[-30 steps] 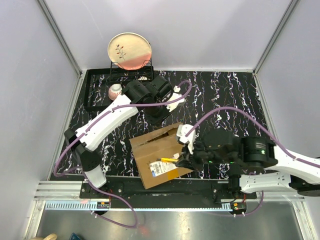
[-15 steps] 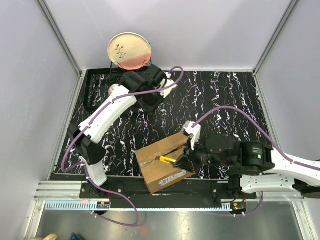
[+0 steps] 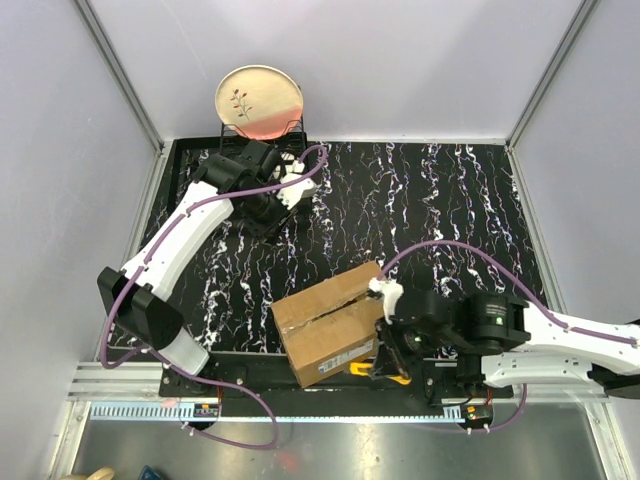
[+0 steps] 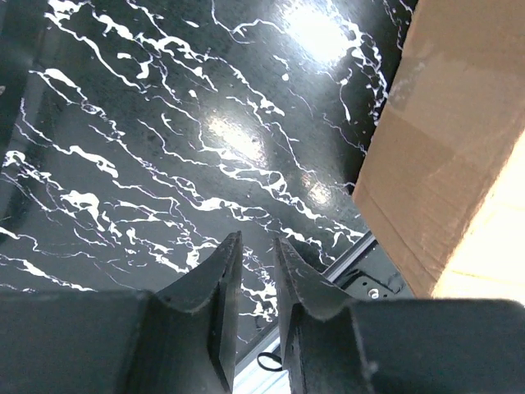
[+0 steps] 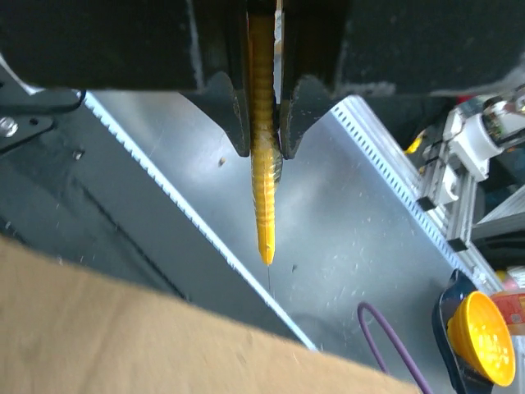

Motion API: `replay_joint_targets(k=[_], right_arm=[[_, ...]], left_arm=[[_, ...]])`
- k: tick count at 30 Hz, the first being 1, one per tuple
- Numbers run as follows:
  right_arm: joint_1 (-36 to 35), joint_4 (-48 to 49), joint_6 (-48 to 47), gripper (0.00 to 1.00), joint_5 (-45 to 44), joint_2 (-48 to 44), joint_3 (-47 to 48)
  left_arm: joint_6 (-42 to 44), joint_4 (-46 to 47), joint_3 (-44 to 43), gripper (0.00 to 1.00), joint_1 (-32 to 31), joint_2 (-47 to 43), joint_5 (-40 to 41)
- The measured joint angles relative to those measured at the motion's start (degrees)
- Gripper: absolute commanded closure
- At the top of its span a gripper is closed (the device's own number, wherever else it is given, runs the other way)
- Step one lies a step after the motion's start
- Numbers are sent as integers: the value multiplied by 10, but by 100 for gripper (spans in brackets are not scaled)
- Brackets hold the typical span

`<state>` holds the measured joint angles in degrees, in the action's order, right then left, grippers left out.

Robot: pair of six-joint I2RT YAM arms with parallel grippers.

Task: Unpack the express box
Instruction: Cut the express box at the center of the board.

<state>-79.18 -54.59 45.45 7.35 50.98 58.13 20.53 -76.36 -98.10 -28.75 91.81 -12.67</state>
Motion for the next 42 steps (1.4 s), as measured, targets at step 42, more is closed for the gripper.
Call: replay_joint_targets(k=[42], right_arm=[[344,35,-252,100,-20,156,100]], left_arm=[[55,74,164,76,-12,-157,-124]])
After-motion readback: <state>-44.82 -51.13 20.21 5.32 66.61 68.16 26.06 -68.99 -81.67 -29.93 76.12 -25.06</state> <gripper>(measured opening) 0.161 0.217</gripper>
